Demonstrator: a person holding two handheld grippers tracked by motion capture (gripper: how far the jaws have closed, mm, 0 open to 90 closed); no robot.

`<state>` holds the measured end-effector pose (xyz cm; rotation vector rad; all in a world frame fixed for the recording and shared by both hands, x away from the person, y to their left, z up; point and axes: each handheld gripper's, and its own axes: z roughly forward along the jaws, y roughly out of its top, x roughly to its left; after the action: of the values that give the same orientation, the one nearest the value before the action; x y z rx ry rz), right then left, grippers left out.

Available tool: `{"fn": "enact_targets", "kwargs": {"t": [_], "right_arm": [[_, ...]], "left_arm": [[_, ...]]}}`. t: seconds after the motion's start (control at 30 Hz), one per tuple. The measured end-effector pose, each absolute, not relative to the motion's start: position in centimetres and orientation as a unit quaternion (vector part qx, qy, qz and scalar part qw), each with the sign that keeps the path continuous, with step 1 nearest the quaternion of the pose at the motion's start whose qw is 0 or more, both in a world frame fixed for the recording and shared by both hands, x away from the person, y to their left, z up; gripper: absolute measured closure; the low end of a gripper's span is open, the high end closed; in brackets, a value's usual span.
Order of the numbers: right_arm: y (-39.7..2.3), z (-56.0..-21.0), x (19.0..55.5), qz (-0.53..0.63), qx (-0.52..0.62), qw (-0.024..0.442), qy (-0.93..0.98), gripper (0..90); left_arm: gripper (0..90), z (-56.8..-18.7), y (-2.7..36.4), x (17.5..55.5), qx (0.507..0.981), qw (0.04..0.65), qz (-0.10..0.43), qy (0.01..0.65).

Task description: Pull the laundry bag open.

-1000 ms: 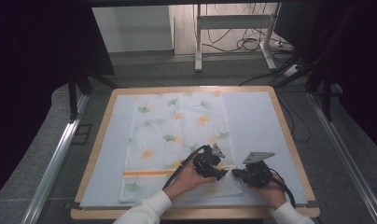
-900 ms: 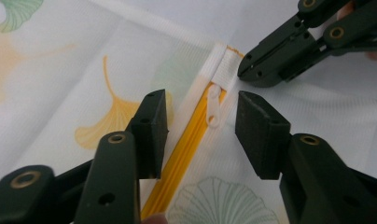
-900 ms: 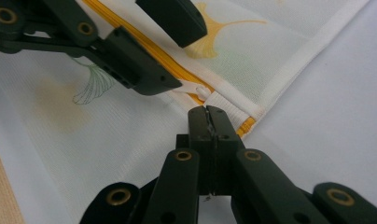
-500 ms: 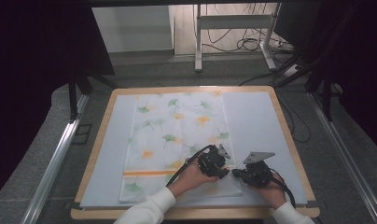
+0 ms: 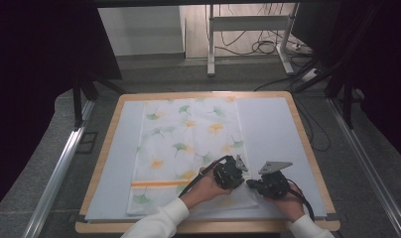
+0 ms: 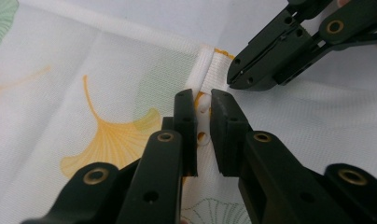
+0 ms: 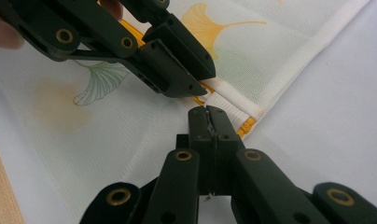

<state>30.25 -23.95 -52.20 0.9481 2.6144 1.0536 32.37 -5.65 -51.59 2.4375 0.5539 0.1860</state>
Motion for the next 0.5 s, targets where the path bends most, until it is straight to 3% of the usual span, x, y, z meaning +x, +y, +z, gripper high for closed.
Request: {"fn": "enact_targets", "kwargs": {"t": [0.5], "right_arm": [[-24.09,-52.21,30.34,0.355,0.317,0.079,0.876,89.2]], "left_arm": [[84.7,-51.37,-5.57,32.25,0.930,0.300,0.081,0.195]]}}
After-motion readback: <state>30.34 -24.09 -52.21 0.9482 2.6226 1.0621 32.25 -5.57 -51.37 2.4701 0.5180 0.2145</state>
